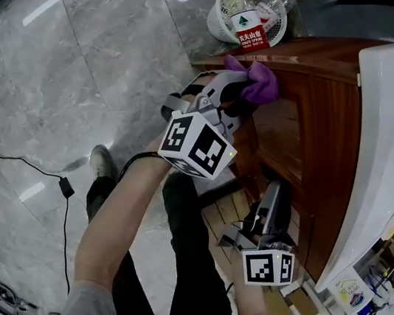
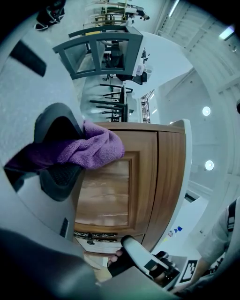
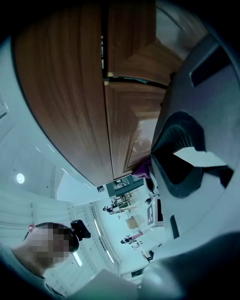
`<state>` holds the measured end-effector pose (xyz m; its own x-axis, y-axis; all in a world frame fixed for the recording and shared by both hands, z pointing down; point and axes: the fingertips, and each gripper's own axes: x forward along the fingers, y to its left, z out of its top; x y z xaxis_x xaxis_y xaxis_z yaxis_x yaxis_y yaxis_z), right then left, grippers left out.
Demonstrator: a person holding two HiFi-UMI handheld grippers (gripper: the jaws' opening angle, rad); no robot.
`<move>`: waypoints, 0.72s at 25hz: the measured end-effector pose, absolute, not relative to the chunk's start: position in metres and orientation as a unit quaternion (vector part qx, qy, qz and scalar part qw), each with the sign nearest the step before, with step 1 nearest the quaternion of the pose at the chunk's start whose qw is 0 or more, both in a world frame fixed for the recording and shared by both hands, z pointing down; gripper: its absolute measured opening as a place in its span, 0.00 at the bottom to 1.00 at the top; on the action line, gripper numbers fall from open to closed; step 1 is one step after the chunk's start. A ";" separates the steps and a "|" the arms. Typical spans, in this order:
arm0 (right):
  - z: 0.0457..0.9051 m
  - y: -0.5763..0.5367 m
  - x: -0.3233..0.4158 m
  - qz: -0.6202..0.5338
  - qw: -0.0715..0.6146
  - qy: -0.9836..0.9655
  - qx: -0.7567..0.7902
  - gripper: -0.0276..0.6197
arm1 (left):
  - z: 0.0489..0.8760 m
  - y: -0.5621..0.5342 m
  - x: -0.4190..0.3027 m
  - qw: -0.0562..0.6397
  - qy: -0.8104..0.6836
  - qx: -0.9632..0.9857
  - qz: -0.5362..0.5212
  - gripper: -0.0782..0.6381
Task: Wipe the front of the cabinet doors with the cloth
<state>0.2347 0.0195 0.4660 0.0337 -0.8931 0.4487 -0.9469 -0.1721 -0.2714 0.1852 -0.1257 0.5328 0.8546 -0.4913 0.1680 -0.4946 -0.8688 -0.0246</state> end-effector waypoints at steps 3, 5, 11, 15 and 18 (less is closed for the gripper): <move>0.465 0.022 0.237 0.269 0.049 -0.640 0.718 0.06 | 0.533 -0.124 0.185 0.025 -0.265 0.961 0.078 0.24; 0.464 0.025 0.239 0.268 0.049 -0.640 0.719 0.06 | 0.532 -0.122 0.186 0.032 -0.269 0.960 0.074 0.24; 0.465 0.036 0.249 0.268 0.051 -0.634 0.724 0.06 | 0.532 -0.114 0.192 0.042 -0.273 0.959 0.064 0.24; 0.465 0.042 0.254 0.267 0.050 -0.631 0.726 0.06 | 0.532 -0.102 0.203 0.035 -0.262 0.962 0.066 0.24; 0.465 0.046 0.257 0.266 0.049 -0.630 0.728 0.06 | 0.533 -0.096 0.210 0.041 -0.266 0.961 0.060 0.24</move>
<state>0.2574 0.0465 0.4646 0.0650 -0.8907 0.4499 -0.9432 -0.2020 -0.2637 0.2099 -0.0958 0.5327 0.8517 -0.5060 0.1365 -0.5159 -0.8553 0.0481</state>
